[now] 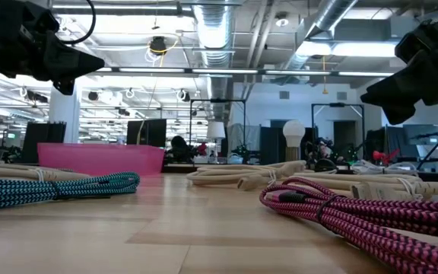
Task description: Pick & Place USB Port
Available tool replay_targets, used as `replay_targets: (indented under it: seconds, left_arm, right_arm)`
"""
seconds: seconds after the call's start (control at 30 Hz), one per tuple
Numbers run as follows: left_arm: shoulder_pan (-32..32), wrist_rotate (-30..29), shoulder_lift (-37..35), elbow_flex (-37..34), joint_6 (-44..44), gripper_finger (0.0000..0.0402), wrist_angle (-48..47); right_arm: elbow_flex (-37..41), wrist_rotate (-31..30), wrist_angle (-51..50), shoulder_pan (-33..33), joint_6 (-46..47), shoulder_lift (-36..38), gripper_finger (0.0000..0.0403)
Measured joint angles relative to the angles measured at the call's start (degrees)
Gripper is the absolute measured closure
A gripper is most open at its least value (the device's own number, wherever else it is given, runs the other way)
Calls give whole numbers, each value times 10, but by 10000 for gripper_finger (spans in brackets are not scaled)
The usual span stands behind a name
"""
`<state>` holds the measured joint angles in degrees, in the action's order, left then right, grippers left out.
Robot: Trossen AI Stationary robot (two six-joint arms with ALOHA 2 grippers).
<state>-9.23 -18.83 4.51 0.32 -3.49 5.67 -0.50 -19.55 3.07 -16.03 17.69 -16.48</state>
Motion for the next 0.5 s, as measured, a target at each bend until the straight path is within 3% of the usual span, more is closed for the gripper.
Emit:
replay_targets:
  seconds: [0.5]
  left_arm:
    - [0, 0, 0, 0, 0, 389, 10]
  right_arm:
    - [0, 0, 4, 1, 42, 0, 311]
